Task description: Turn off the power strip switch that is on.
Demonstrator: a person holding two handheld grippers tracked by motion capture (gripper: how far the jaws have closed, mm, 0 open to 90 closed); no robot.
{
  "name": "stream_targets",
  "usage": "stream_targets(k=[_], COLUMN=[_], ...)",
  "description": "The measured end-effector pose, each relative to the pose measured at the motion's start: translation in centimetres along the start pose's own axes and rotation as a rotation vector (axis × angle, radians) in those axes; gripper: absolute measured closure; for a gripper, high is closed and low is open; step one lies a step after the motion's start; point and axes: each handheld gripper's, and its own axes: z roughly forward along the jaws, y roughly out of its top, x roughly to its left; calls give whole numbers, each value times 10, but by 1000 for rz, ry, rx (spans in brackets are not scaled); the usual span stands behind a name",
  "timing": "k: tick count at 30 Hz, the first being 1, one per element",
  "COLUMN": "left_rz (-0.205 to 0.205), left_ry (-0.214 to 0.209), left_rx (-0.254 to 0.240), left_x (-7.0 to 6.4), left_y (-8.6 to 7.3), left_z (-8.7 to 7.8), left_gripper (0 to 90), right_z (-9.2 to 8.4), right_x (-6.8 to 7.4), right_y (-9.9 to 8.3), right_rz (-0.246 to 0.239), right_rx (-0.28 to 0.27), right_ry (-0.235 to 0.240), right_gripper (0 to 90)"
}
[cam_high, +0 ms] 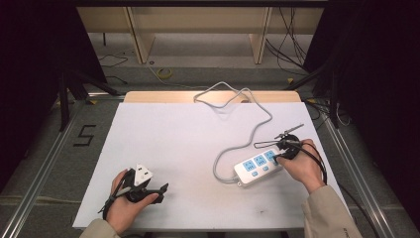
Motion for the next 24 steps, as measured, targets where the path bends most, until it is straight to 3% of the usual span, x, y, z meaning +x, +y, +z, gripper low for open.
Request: stream_targets(k=[24], left_rz=[-3], left_ry=[-1], left_rx=[-4], left_x=[0], left_y=[0], left_z=[0], left_gripper=[148], right_z=[-12], right_x=[9], right_y=[-18], right_rz=[-12], right_rx=[-86], right_ry=[53], right_gripper=[886])
